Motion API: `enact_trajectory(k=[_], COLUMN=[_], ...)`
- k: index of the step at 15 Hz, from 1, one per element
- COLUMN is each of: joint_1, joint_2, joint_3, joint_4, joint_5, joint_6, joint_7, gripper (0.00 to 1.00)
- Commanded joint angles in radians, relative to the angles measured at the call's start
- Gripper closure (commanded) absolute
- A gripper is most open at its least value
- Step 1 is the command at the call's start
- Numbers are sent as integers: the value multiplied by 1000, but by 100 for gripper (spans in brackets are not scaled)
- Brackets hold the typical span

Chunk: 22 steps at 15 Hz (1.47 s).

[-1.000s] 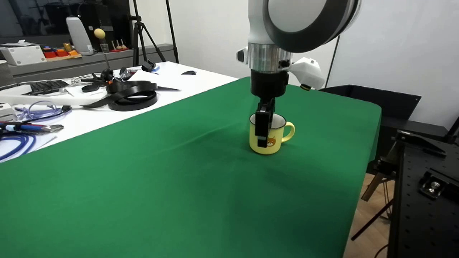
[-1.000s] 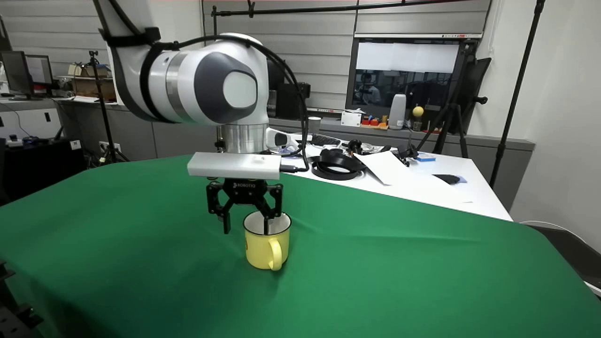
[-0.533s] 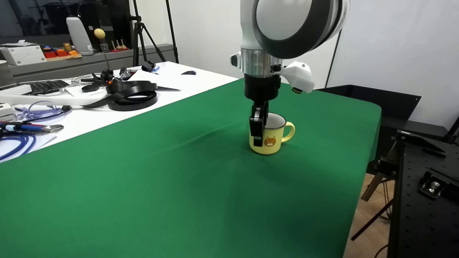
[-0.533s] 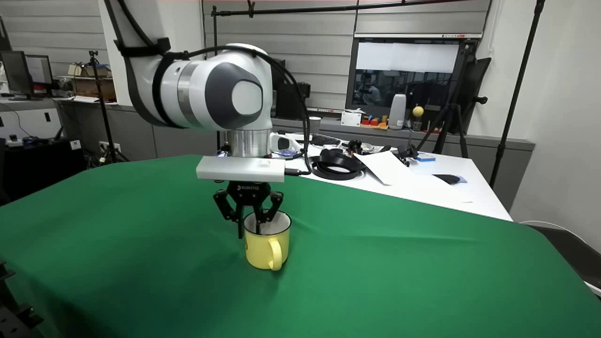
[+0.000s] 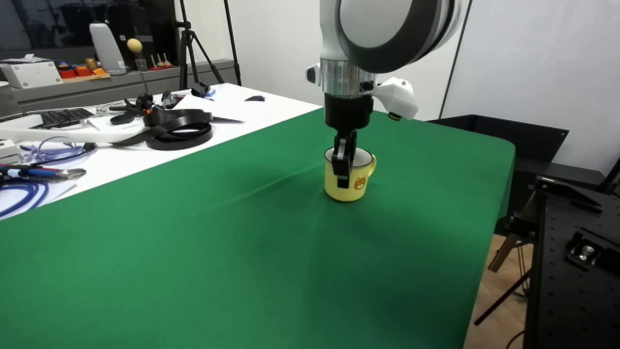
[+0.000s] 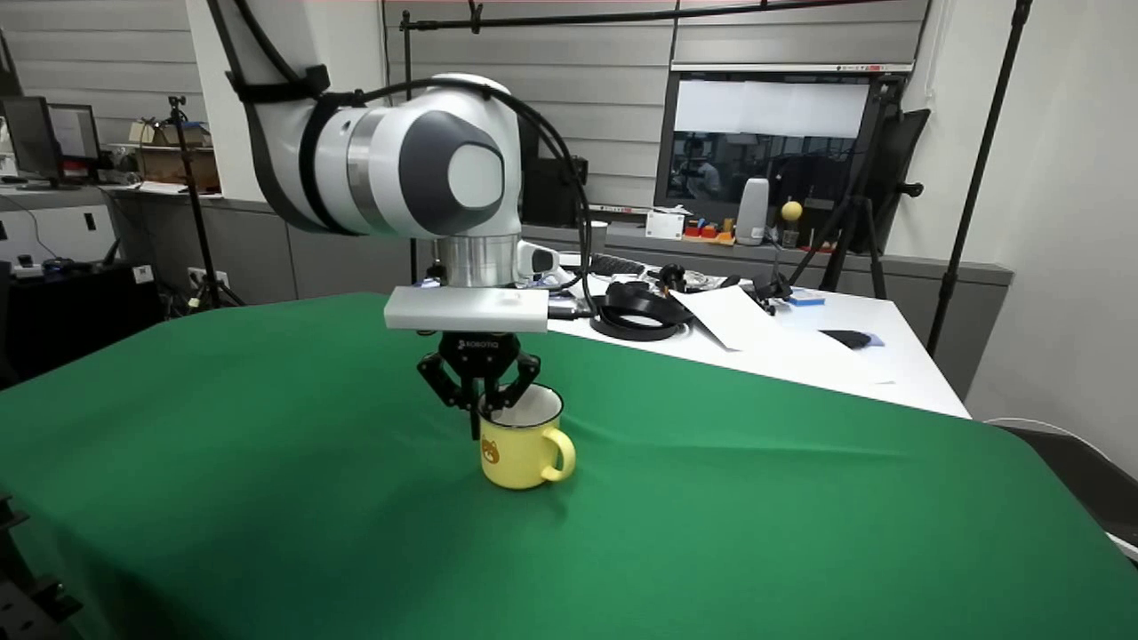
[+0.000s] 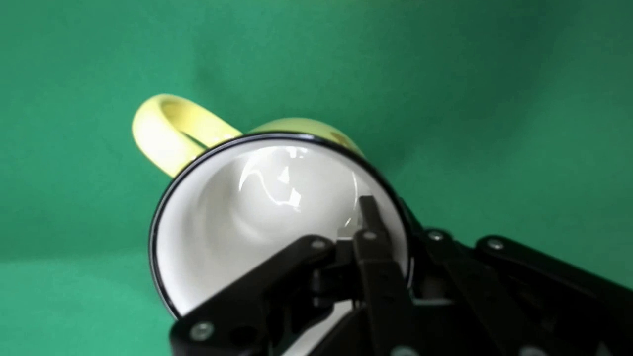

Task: Move the cup to the left

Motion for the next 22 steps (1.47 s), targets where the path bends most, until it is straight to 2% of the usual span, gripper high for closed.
enact_trajectory(k=[1,4,12,19,20,21,22], joint_1=[15,30,32,68,67,71,74], joint_2=[-34,-37,72,170,178,181,180], joint_3=[-9,-1,114,106,108,106,105], joint_4=[31,79,276,364,370,373,375], joint_5=[-45,-70,-3,-41,-41,-47,-50], joint_6=[-33,-58,-197,-269,-272,-268,-269], joint_7=[15,9,-94,-79,-81,-76,-73], gripper=[98,98,98,98,66,65,58])
